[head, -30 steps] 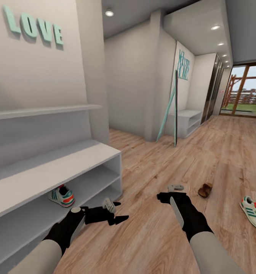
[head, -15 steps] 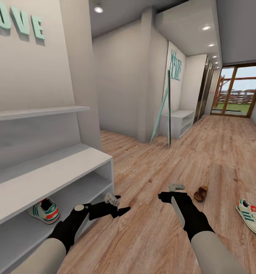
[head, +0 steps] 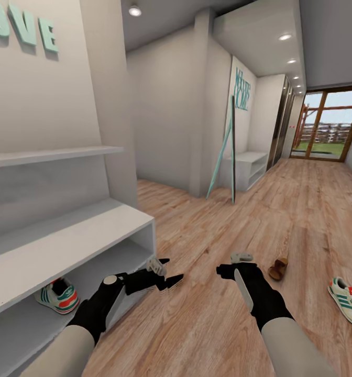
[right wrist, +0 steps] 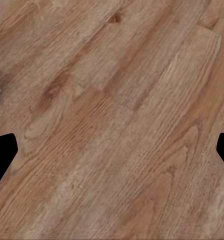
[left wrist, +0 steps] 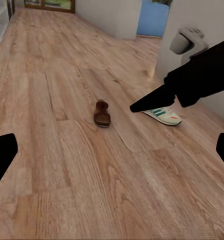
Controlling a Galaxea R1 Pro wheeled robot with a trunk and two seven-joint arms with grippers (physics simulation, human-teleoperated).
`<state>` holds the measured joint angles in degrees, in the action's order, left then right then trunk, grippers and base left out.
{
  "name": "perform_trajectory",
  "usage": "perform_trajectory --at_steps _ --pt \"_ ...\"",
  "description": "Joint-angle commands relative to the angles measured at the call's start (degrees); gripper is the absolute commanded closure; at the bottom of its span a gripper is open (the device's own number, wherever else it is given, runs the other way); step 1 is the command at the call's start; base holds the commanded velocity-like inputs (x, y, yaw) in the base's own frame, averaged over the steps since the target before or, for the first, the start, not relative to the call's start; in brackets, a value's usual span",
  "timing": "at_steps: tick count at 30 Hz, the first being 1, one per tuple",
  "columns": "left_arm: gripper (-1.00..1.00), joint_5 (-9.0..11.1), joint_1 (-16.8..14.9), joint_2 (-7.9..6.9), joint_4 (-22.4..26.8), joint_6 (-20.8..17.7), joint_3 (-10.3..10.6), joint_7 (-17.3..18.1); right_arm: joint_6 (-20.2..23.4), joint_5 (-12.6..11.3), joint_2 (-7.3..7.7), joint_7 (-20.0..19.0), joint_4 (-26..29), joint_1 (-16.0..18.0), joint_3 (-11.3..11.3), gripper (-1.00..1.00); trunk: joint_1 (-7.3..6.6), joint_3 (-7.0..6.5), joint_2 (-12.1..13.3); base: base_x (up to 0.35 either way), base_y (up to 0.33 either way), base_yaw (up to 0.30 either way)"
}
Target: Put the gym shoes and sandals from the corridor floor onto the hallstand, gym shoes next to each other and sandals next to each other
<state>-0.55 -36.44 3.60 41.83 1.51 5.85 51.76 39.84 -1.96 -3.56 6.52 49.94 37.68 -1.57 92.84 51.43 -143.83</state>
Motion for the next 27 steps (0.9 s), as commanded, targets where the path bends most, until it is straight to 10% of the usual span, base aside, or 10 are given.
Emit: perform_trajectory --at_steps 1,27 --pt "-1.00 -0.1 0.0 0.00 0.3 0.2 -0.3 0.1 0.2 -0.2 -0.05 0.2 0.1 0.0 -0.1 -1.00 0.02 0.06 0.0 0.315 0.000 0.000" --pt "-1.00 -0.1 0.0 0.00 4.8 0.2 -3.4 0.0 0.2 -0.2 -0.05 0.2 0.1 0.0 -0.1 -1.00 0.02 0.06 0.0 0.326 -0.085 -0.189"
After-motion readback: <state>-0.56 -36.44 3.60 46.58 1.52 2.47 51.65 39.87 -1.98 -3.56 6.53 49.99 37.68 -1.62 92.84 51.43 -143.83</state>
